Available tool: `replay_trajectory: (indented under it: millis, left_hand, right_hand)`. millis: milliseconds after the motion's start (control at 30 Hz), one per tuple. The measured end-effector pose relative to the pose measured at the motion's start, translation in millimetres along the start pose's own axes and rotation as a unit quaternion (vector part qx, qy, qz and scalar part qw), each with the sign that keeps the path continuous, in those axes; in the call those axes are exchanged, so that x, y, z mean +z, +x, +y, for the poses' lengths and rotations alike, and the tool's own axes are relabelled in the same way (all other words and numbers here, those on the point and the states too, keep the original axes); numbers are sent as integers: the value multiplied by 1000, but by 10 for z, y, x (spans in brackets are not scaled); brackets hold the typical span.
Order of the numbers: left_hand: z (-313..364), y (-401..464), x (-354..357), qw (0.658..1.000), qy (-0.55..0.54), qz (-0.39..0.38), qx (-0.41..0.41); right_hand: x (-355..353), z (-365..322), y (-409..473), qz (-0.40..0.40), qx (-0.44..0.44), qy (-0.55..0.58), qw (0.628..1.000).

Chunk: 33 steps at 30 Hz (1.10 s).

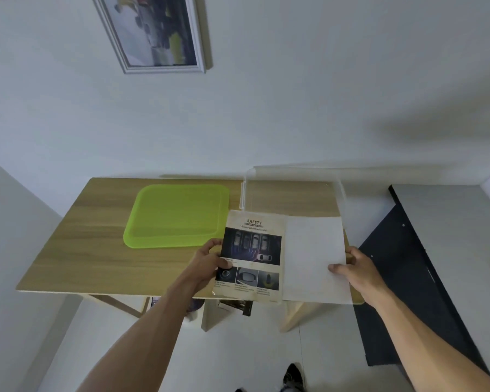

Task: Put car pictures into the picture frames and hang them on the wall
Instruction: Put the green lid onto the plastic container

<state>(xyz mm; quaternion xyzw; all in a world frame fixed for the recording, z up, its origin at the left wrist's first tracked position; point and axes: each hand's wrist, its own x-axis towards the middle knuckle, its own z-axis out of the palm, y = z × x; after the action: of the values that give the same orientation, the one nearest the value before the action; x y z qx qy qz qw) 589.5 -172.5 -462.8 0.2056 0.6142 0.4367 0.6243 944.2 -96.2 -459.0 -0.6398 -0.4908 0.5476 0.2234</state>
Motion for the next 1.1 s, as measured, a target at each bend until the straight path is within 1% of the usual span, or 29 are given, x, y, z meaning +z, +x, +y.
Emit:
replay_trajectory:
  millis: [233,467,533,633,733,800,900,1033,1100]
  left_hand:
    - [556,218,218,998,-3,-36,41]
    - [1099,740,647,997,-1,-31,75]
    - [1197,951,757,997,1,-14,75]
    - [1270,1291,905,996,12,40,74]
    - [1258,1571,1025,990,70,103,64]
    - [1197,1727,1089,980,126,138,62]
    - [1034,1950,1158,957,214,184,67]
    - [856,2058,1312,912,331,234,65]
    - [814,2056,1389,885,380,259,67]
  right_hand:
    - [-302,-429,131,49,-47,33,997]
    - [-715,-944,649,97,-89,35,991]
    - [-777,-1044,864,103,-93,30,990]
    - [-808,-1117,1246,96,-84,8,992]
    - [-755,-1115,1629,75,-73,-42,994]
    - [-695,-1085,1855,57,-64,-87,992]
    - [-579,-1027,2134,21,-53,-159,986]
    - [-420,-948,2383,-23,-27,-242,970]
    - [-353,-945,2462,-27,-22,-301,953]
